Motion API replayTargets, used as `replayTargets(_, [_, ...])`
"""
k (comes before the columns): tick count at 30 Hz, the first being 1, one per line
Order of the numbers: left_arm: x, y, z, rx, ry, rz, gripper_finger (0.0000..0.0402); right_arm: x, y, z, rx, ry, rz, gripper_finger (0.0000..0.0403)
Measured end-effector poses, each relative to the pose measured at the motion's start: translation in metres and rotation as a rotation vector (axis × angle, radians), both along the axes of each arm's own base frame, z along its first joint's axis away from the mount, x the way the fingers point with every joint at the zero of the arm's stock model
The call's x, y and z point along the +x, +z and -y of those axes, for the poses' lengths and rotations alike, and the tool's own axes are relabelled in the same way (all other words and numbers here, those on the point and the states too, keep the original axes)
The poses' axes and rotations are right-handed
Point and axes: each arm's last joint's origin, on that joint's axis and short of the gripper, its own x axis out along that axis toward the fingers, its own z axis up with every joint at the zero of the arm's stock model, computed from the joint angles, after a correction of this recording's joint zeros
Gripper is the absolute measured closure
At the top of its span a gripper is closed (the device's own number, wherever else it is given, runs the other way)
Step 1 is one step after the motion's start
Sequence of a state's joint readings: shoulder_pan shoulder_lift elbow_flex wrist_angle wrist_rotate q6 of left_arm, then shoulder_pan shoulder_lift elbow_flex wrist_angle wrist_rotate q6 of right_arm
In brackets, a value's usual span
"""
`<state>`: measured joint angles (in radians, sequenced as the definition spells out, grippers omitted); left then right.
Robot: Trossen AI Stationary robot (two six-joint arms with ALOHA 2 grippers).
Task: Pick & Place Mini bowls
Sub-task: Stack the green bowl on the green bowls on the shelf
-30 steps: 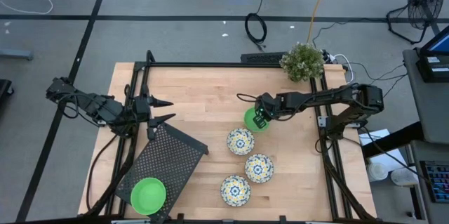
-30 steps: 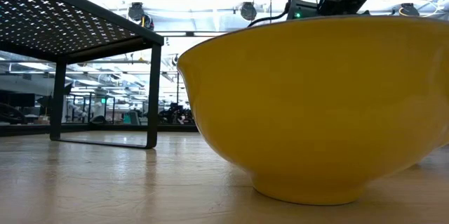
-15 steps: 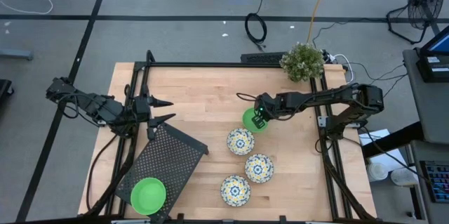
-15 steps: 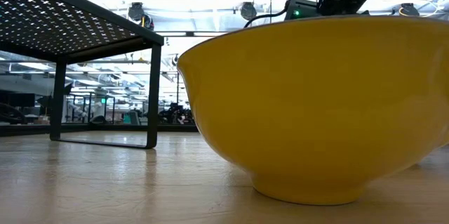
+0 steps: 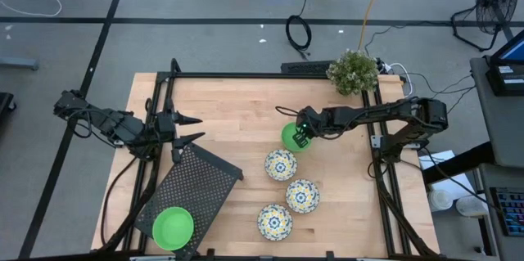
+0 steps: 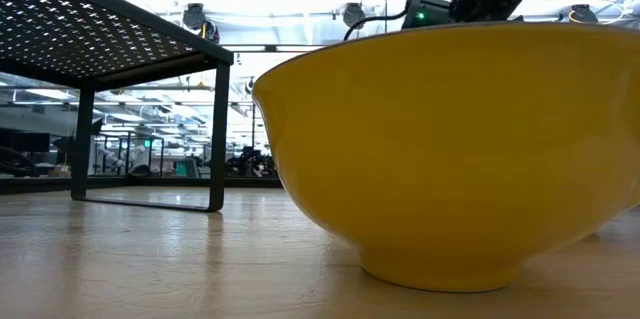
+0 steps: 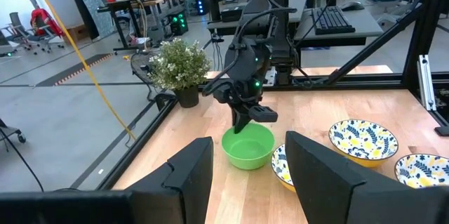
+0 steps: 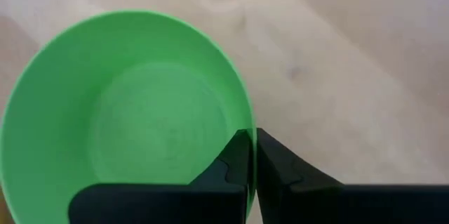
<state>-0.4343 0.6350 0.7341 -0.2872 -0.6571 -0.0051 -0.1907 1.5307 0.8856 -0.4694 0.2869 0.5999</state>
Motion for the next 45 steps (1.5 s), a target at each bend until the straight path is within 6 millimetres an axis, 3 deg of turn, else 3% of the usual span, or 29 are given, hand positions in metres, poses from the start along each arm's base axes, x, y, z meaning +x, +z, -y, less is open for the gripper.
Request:
replayTargets(16, [0.011,-0.003,0.004,0.022,0.026,-0.015,0.0220,0.015,0.008,0.006,-0.125,0.107,0.124,0.0402])
replayTargets(27, [0.021,-0.008,0.008,0.057,0.046,-0.045,0.0220,0.023,0.017,0.012,-0.360,0.069,0.156,0.0403])
replayTargets(45, [0.040,-0.015,0.017,0.091,0.042,-0.073,0.0220,0.030,0.035,-0.020,-0.879,-0.052,0.042,0.0403])
